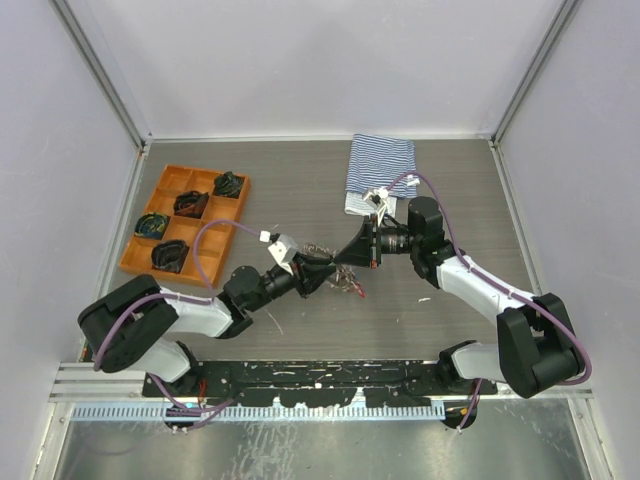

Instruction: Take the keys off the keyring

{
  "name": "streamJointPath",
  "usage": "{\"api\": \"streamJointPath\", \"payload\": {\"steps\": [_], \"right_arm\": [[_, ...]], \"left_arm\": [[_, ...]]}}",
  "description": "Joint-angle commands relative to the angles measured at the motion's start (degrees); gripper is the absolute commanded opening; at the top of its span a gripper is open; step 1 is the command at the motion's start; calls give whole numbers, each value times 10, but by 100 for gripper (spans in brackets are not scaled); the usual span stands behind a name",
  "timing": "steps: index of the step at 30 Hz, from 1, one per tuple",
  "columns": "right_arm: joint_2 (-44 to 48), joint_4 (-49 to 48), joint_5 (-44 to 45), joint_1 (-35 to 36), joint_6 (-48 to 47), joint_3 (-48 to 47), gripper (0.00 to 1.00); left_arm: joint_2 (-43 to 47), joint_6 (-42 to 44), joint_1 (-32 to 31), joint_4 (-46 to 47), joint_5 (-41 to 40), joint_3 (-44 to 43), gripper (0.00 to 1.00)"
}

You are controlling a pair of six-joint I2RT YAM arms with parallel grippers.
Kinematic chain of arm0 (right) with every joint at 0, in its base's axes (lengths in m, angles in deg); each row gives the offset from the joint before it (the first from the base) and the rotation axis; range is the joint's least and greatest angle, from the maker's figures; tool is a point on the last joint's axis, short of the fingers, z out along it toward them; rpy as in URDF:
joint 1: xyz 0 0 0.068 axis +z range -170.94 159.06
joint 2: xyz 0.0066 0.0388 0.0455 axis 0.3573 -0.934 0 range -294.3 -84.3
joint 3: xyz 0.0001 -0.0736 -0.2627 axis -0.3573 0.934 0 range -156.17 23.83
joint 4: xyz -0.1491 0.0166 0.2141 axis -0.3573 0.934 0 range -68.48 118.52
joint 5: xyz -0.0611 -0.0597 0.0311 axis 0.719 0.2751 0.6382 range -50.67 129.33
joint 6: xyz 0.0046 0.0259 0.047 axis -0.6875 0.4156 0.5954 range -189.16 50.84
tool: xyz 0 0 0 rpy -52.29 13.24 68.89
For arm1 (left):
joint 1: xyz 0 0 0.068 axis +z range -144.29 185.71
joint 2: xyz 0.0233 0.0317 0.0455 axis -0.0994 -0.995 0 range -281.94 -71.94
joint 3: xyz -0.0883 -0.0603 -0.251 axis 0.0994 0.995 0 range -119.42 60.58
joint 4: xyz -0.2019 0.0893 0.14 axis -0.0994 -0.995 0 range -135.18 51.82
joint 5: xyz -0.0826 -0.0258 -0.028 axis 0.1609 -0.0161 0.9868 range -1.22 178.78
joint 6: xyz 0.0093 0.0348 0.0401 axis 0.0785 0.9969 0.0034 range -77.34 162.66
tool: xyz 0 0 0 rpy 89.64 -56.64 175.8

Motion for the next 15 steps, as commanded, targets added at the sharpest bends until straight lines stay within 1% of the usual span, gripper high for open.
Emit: {"api": "streamJointPath", "payload": {"steps": [1,5,8,10,12,13,15], "right_arm": [[23,-41,-16,-2,9,-5,0],[23,-41,-15,-2,9,-3,0],[23,-41,-16,-2,9,-4,0],[23,-41,-16,-2,9,-3,1],[24,-41,-16,-2,9,-3,1],[24,-41,-16,-2,9,-3,1],[24,-38,-13,-2,5,-4,1]], "left_arm": [[21,1,2,10,-7,-21,27],[23,1,3,5,2,-23,28],[20,1,2,4,8,-25,26],[20,1,2,1,10,-25,20],[21,3,2,-1,15,-26,6],[23,3,2,-4,15,-26,1],[30,4,2,-10,18,-23,0]]}}
